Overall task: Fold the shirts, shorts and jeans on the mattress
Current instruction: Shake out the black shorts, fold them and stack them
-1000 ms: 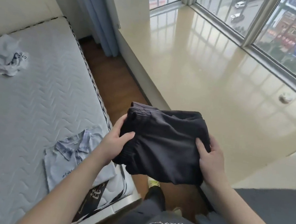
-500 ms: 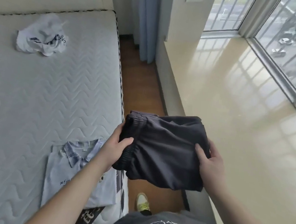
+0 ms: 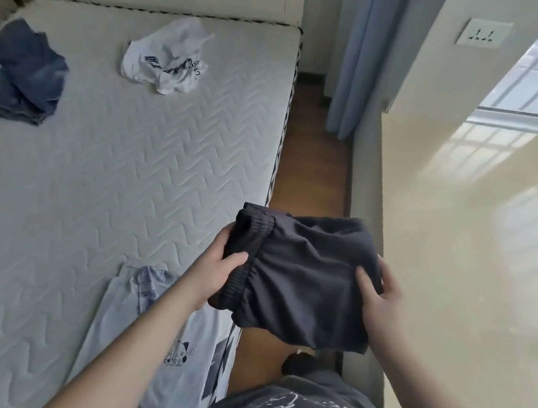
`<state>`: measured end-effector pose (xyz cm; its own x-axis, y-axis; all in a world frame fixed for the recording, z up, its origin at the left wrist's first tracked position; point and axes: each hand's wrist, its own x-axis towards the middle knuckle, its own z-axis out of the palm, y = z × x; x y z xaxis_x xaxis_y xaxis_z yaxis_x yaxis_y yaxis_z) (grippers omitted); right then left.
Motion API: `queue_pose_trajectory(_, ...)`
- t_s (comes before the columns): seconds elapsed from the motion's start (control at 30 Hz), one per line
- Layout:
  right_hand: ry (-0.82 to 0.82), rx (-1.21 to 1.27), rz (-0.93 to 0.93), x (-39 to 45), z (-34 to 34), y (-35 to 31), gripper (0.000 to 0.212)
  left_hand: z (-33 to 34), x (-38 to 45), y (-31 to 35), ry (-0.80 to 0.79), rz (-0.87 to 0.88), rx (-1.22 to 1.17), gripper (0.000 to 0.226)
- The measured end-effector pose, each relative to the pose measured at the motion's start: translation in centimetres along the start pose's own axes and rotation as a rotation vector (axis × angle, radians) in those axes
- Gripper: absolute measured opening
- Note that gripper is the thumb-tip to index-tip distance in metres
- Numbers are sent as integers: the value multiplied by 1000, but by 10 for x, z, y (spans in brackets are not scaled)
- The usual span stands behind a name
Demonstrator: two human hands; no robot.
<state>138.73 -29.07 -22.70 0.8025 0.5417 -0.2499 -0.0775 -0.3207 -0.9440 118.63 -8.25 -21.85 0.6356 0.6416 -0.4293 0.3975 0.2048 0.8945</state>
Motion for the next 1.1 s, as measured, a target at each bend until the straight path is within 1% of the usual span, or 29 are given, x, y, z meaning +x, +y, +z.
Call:
queue_pose_trajectory(0.2,-188,-103,-58,95,21,-47,28,-14,42,31,151,-15,-42,54)
queue_pose_trajectory(0.33,-268,-149,-80,131,62,-58,30,-46,61,41,240,-40,-18,57)
queue_pose_trajectory(0.57,-433,-243,-32,167,155,-51,36,-117,90,12,357,-144,-87,58)
queue_pose_trajectory(0.7,-474,-324,-24,197,203,-54,40,-157,118,-2,395,-165,-114,59)
queue_pose_trajectory(0.8,-519,-400,-6,215,235,-53,43,-186,141,-8,405,-189,-72,60)
queue_pose_trajectory(0.83,-534,-420,16,220,245,-51,40,-195,149,-10,402,-195,-56,59)
queue_pose_trajectory(0.93,-557,-444,104,232,273,-34,15,-219,174,-23,415,-224,-3,59)
queue_pose_trajectory(0.97,-576,-445,132,234,281,-28,11,-225,179,-28,419,-235,9,60)
queue_pose_trajectory(1.07,-622,-407,290,237,304,-3,16,-239,196,-44,389,-271,52,61)
queue_pose_trajectory(1.1,-635,-409,317,241,311,5,18,-243,202,-50,381,-281,64,61)
